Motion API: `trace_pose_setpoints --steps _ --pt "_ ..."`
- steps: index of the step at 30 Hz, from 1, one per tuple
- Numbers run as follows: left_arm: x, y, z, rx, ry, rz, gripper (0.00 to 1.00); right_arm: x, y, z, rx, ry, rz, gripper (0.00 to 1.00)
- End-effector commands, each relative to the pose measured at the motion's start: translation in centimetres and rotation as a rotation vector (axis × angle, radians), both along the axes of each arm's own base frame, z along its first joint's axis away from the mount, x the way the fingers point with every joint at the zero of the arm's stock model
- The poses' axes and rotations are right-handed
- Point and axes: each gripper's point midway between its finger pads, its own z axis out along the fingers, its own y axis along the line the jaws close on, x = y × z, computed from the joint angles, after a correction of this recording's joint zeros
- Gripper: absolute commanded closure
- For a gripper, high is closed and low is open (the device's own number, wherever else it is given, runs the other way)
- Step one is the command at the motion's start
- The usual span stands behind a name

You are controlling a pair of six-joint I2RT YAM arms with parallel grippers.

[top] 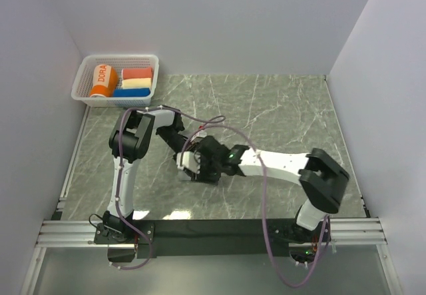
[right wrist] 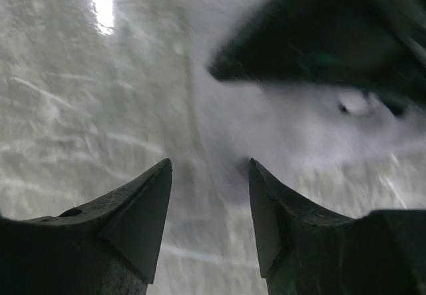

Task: Roll the towels
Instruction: Roll the towel

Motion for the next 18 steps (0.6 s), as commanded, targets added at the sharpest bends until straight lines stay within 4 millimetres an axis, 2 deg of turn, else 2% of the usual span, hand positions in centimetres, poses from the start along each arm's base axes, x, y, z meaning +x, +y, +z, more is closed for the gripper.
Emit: trace_pose_setpoints --steps 1,3,6,8,9,11,12,14,16,17,18 --pt "1.9 3.8 -7.4 0.146 -0.215 -0.176 0.98 1.1 3.7 0.4 0.028 -0.129 0.067 0.43" --pt "2.0 3.9 -7.5 0.147 -0.218 -0.178 0.97 1.4 4.3 -0.6 0.017 -0.139 0.069 0.43" --pt "2.1 4.1 -7.5 0.148 -0.218 -0.174 0.96 1.7 4.4 -3.9 -0.048 -0.122 0.080 0.45" --pt "2.2 4.2 -7.4 0.145 -0.222 -0.165 0.94 1.3 4.1 -5.4 -0.076 -0.085 0.093 0.54" --pt "2.3 4.2 -7.3 0.143 -0.227 -0.162 0.93 0.9 3.7 -6.2 -0.092 -0.061 0.097 0.68" --pt "2.3 4.3 -7.0 0.134 -0.239 -0.154 0.92 0.4 2.9 -6.8 -0.108 -0.023 0.097 0.80" --pt "2.3 4.3 -6.8 0.129 -0.240 -0.148 0.91 -0.1 2.7 -7.0 -0.109 0.011 0.105 0.90" --pt "2.2 4.2 -6.3 0.106 -0.255 -0.129 0.87 -0.6 1.6 -7.4 -0.129 0.080 0.097 1.00" --pt "2.7 4.1 -5.2 0.084 -0.289 -0.105 0.82 -1.7 1.7 -7.1 -0.106 0.181 0.113 1.00" --pt "2.6 4.2 -4.9 0.074 -0.291 -0.089 0.78 -1.9 0.9 -7.0 -0.123 0.240 0.100 1.00" --pt "3.1 4.3 -4.3 0.052 -0.301 -0.055 0.74 -2.1 1.5 -6.4 -0.104 0.283 0.102 1.00"
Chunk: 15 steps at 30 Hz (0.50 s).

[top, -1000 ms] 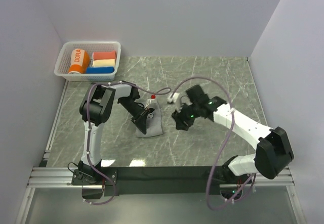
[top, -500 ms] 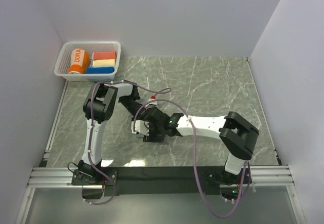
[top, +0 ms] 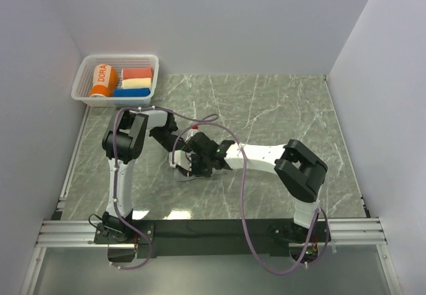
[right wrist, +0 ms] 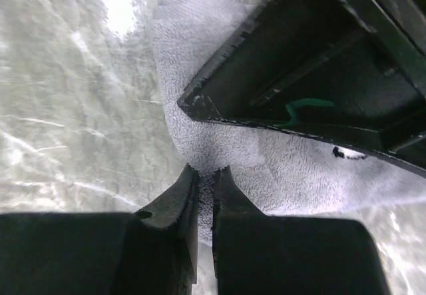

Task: Roll the towels
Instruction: Roll the towel

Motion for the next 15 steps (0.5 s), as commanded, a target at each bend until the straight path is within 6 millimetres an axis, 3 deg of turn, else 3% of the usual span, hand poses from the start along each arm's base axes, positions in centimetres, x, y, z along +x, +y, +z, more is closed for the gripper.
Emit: trace_pose_setpoints --steps 1,5,8,12,13,15 --pt "3.6 2.7 -3.3 0.044 -0.326 -0.080 0.71 -4.2 -1.9 -2.0 -0.070 0.338 0.021 1.00" --pt "5.1 4.4 -0.5 -0.007 -0.376 0.059 0.56 -5.9 -2.3 -1.0 -0.081 0.522 0.012 1.00" --pt "6.1 5.8 1.0 0.002 -0.451 0.137 0.53 -6.2 -2.1 -1.2 -0.079 0.669 -0.033 1.00" --pt "8.0 10.2 2.6 0.025 -0.529 0.312 0.54 -5.6 -1.9 -2.2 -0.077 0.816 -0.090 1.00" --pt "8.5 10.9 4.0 0.010 -0.583 0.346 0.54 -5.1 -2.2 -2.4 -0.072 0.841 -0.111 1.00" --pt "8.2 12.8 4.9 0.024 -0.631 0.405 0.54 -4.8 -1.9 -2.8 -0.073 0.915 -0.121 1.00"
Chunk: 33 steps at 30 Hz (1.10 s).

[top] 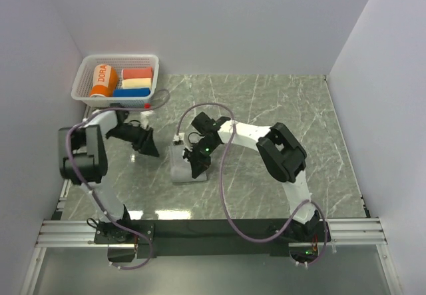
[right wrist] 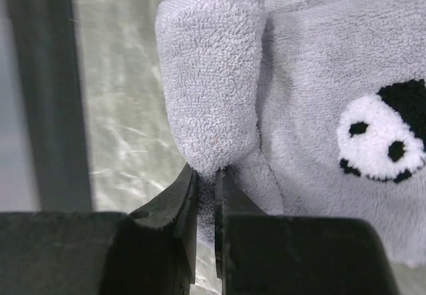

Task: Roll the towels
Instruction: Roll the towel

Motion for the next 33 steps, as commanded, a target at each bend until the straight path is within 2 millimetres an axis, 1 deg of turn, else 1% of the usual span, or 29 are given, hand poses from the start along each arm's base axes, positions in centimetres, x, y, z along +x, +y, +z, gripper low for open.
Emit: trace_pose_setpoints --steps 1,2,3,4,5,6,7,8,9,10,11,12,13,14,15,16,17,18,19,20,22,23,24,26,27,28,30,31,33 --pt "1.0 2.5 4.1 0.030 -0.239 0.069 0.53 -3.4 -3.3 -3.1 -0.169 0.330 -0.033 1.00" --pt "0.0 2.8 3.6 0.066 -0.275 0.055 0.52 -3.5 -3.5 -3.1 -0.186 0.367 -0.039 1.00" --pt "-0.4 2.9 4.1 0.082 -0.328 0.046 0.51 -3.0 -3.1 -3.6 -0.188 0.398 -0.048 1.00" --pt "-0.9 2.8 5.8 0.102 -0.432 0.040 0.48 -2.8 -3.1 -3.9 -0.201 0.415 -0.055 1.00" --pt "-2.0 2.6 4.9 0.134 -0.468 0.014 0.45 -2.7 -3.3 -4.1 -0.226 0.448 -0.070 1.00" --pt "-2.7 2.2 4.9 0.153 -0.513 -0.015 0.43 -2.4 -2.9 -4.6 -0.231 0.481 -0.083 1.00" --pt "-3.2 1.8 6.2 0.183 -0.615 -0.039 0.43 -2.4 -2.9 -4.9 -0.243 0.504 -0.089 1.00" --pt "-4.7 0.7 4.7 0.214 -0.622 -0.090 0.40 -2.3 -3.0 -5.6 -0.262 0.533 -0.103 1.00" --pt "-4.3 0.0 5.0 0.230 -0.707 -0.114 0.38 -2.1 -2.7 -5.7 -0.273 0.548 -0.128 1.00" --pt "-4.5 -0.7 6.0 0.241 -0.801 -0.127 0.37 -2.0 -2.5 -5.8 -0.278 0.556 -0.140 1.00" --pt "-6.1 -2.4 4.8 0.226 -0.805 -0.186 0.33 -1.7 -2.3 -6.2 -0.290 0.569 -0.160 1.00" --pt "-5.4 -2.8 5.1 0.255 -0.877 -0.189 0.32 -1.6 -2.2 -6.3 -0.292 0.571 -0.167 1.00" --pt "-6.1 -3.4 4.7 0.256 -0.907 -0.216 0.30 -1.4 -2.2 -6.4 -0.298 0.573 -0.177 1.00" --pt "-7.1 -5.0 4.4 0.244 -0.931 -0.284 0.29 -1.3 -2.0 -6.7 -0.308 0.579 -0.189 1.00" --pt "-6.7 -5.4 4.3 0.272 -0.967 -0.294 0.29 -1.3 -2.0 -6.8 -0.312 0.584 -0.192 1.00" --pt "-6.9 -5.7 3.7 0.291 -0.970 -0.307 0.28 -1.3 -2.0 -6.8 -0.320 0.589 -0.193 1.00" --pt "-7.4 -6.9 3.6 0.282 -0.991 -0.356 0.28 -1.2 -2.0 -7.0 -0.327 0.598 -0.201 1.00" --pt "-7.3 -7.0 2.9 0.314 -0.983 -0.372 0.28 -1.2 -1.9 -7.0 -0.326 0.602 -0.200 1.00" --pt "-6.9 -7.7 3.0 0.313 -1.008 -0.379 0.28 -1.1 -1.9 -7.1 -0.328 0.607 -0.202 1.00" --pt "-7.3 -8.4 2.7 0.309 -1.011 -0.406 0.28 -1.1 -1.9 -7.2 -0.330 0.617 -0.209 1.00" --pt "-7.0 -9.0 2.1 0.325 -1.017 -0.428 0.28 -0.9 -1.9 -7.3 -0.333 0.619 -0.221 1.00" --pt "-7.3 -9.6 1.7 0.322 -1.018 -0.455 0.28 -0.7 -1.9 -7.5 -0.332 0.617 -0.225 1.00" --pt "-7.4 -9.7 0.9 0.333 -0.996 -0.474 0.29 -0.7 -1.9 -7.5 -0.333 0.623 -0.229 1.00" --pt "-7.9 -9.9 -0.3 0.346 -0.968 -0.509 0.35 -0.4 -1.9 -7.4 -0.327 0.626 -0.240 1.00" --pt "-8.2 -9.6 -1.7 0.373 -0.919 -0.530 0.40 -0.2 -2.0 -7.3 -0.326 0.627 -0.246 1.00" --pt "-8.3 -9.4 -2.4 0.389 -0.885 -0.533 0.52 0.1 -2.1 -7.3 -0.320 0.620 -0.253 1.00" --pt "-8.7 -8.3 -4.4 0.461 -0.800 -0.554 0.67 0.4 -2.3 -7.1 -0.323 0.608 -0.264 1.00" --pt "-9.2 -7.9 -5.0 0.473 -0.759 -0.556 0.78 0.7 -2.3 -6.9 -0.317 0.602 -0.271 1.00" --pt "-10.4 -7.4 -5.7 0.473 -0.693 -0.581 0.87 1.3 -2.6 -6.0 -0.307 0.595 -0.293 1.00"
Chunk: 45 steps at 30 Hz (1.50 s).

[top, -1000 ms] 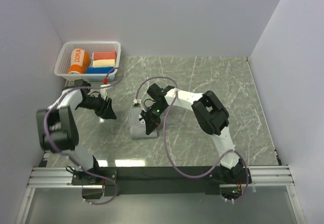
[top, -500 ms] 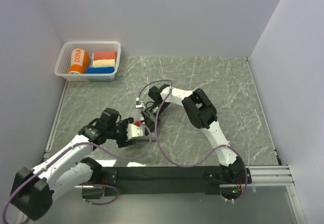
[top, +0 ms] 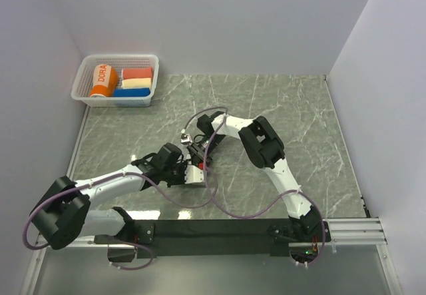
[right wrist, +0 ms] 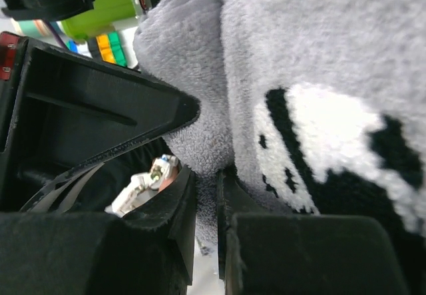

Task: Roll the towels
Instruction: Roll the towel

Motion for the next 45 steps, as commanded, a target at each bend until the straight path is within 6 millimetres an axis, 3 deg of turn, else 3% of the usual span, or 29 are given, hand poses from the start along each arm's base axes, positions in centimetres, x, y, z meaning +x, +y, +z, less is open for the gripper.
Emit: trace_pose_setpoints --steps 1,4,5,7,10,12,13,15,16,19,21,22,24,25,29,30,32,33,36,37,38,39,40,45 --pt "-2.9 2.4 -3.1 0.117 0.155 0.025 0.93 1.9 -2.7 -5.1 -0.157 -0.189 0.024 0.93" --pt "-3.8 2.0 -2.6 0.096 0.216 0.013 0.99 3.8 -2.7 -2.5 -0.118 -0.237 -0.035 0.79" --pt "-4.0 2.3 -2.6 0.105 0.246 -0.001 0.99 4.5 -2.6 -0.6 -0.100 -0.267 -0.064 0.75" --pt "-5.2 2.4 -2.7 0.132 0.361 -0.022 0.99 6.6 -3.0 1.4 -0.062 -0.330 -0.127 0.67" --pt "-6.1 3.2 -3.0 0.146 0.541 -0.006 0.99 9.1 -4.4 6.5 -0.006 -0.443 -0.237 0.62" --pt "-6.5 3.6 -3.6 0.158 0.643 0.013 0.99 9.9 -5.8 7.4 -0.018 -0.461 -0.300 0.61" --pt "-6.0 3.5 -3.1 0.138 0.690 0.029 0.99 10.9 -6.9 9.0 -0.002 -0.503 -0.346 0.60" --pt "-5.0 3.3 -3.4 0.139 0.767 0.045 0.99 10.9 -8.5 9.0 -0.027 -0.502 -0.375 0.59" --pt "-4.7 3.0 -3.3 0.116 0.804 0.056 0.99 11.1 -9.5 10.2 -0.022 -0.528 -0.397 0.60" --pt "-2.2 2.9 -3.8 0.099 0.864 0.128 0.99 10.1 -12.0 10.5 -0.046 -0.595 -0.417 0.60" --pt "-1.5 2.7 -4.5 0.108 0.918 0.155 0.99 9.5 -12.9 10.8 -0.051 -0.638 -0.422 0.59" --pt "0.0 2.0 -4.2 0.090 0.905 0.157 0.99 9.4 -13.5 11.9 -0.047 -0.704 -0.436 0.60" --pt "1.0 1.6 -4.7 0.094 0.950 0.162 0.99 8.1 -14.3 11.4 -0.054 -0.731 -0.432 0.61" --pt "1.2 1.6 -4.9 0.098 0.962 0.159 0.99 7.4 -14.4 12.3 -0.028 -0.762 -0.435 0.61" --pt "2.3 1.8 -6.7 0.150 1.004 0.171 0.99 5.9 -13.3 13.4 0.001 -0.865 -0.373 0.61" --pt "2.6 1.7 -7.1 0.159 1.022 0.178 0.99 4.6 -11.7 13.1 0.006 -0.896 -0.302 0.61" --pt "2.9 1.4 -7.2 0.156 1.043 0.176 0.99 5.1 -10.8 12.3 -0.050 -1.019 -0.232 0.61" --pt "3.1 1.2 -7.3 0.150 1.055 0.174 0.99 3.6 -8.9 12.0 -0.037 -1.064 -0.156 0.61" --pt "3.3 1.2 -7.5 0.153 1.066 0.169 0.97 3.9 -6.6 11.7 -0.052 -1.218 -0.066 0.56" --pt "3.2 1.3 -7.5 0.162 1.070 0.169 0.97 3.0 -4.7 11.3 -0.019 -1.269 0.009 0.51" --pt "3.1 1.4 -7.7 0.168 1.079 0.167 0.96 3.5 -4.4 10.7 -0.054 -1.324 0.035 0.50" --pt "3.4 1.4 -7.8 0.165 1.073 0.160 0.96 3.3 -3.8 10.2 -0.056 -1.355 0.072 0.42" --pt "3.4 1.4 -7.8 0.169 1.082 0.162 0.96 2.6 -2.3 9.1 -0.034 -1.409 0.146 0.41" --pt "4.0 1.3 -7.7 0.151 1.084 0.159 0.93 2.1 0.2 6.0 -0.054 -1.490 0.282 0.38"
